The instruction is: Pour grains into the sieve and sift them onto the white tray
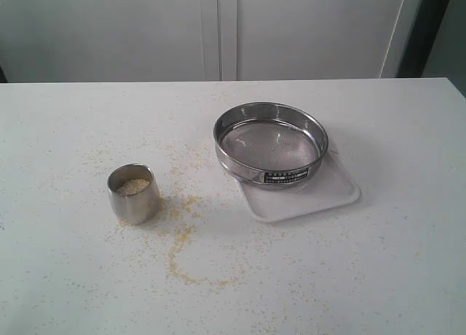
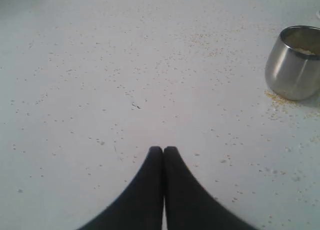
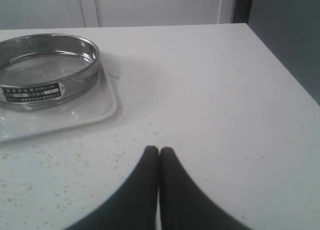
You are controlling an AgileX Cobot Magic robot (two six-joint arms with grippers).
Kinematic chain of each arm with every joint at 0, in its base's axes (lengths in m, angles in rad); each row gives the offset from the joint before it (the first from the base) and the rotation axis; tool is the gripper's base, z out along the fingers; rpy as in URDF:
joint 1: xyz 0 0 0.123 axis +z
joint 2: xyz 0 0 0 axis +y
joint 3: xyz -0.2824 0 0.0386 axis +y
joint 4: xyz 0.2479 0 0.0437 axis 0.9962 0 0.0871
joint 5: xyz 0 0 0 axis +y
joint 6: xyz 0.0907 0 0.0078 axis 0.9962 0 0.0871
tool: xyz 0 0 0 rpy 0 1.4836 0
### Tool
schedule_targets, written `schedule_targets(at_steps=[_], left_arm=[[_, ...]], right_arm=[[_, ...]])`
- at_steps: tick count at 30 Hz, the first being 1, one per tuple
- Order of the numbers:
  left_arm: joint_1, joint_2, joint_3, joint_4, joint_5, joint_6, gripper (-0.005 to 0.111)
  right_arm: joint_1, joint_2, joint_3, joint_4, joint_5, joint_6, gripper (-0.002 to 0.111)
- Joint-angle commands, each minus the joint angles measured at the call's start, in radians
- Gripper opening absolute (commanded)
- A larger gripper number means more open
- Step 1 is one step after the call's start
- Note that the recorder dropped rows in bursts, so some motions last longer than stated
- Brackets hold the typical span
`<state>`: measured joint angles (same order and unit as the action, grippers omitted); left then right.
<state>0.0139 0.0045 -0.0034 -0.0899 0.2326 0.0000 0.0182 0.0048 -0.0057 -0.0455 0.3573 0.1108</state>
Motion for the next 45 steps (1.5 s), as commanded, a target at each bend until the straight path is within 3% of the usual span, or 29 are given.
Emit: schedule_targets(at_steps=[1,26,33,40,45], left_arm=[[0.003,-0.005,0.003,-0.008,-0.001,0.000,0.000],[0.003,-0.005,0.003,-0.008,-0.006,0.000,0.000],[0.003,-0.005,0.003,-0.008,-0.209,0.000,0.000],[0.003,-0.005,0.003,-0.011,-0.226,-0.006,0.000],[0.003,-0.005,0.003,-0.011,-0.314,0.000,0.000]], right_arm=[[-0.006,-0.005,0.006,-0.003,-0.015,-0.001,0.000],[-0.006,-0.005,0.006,-0.003,-0.015,-0.001,0.000],[-0.006,-0.005,0.006,-0.003,-0.015,-0.001,0.000],[-0.006,-0.005,0.006,-0.003,-0.015,-0.001,0.000],[-0.006,-0.005,0.006,-0.003,-0.015,-0.001,0.000]])
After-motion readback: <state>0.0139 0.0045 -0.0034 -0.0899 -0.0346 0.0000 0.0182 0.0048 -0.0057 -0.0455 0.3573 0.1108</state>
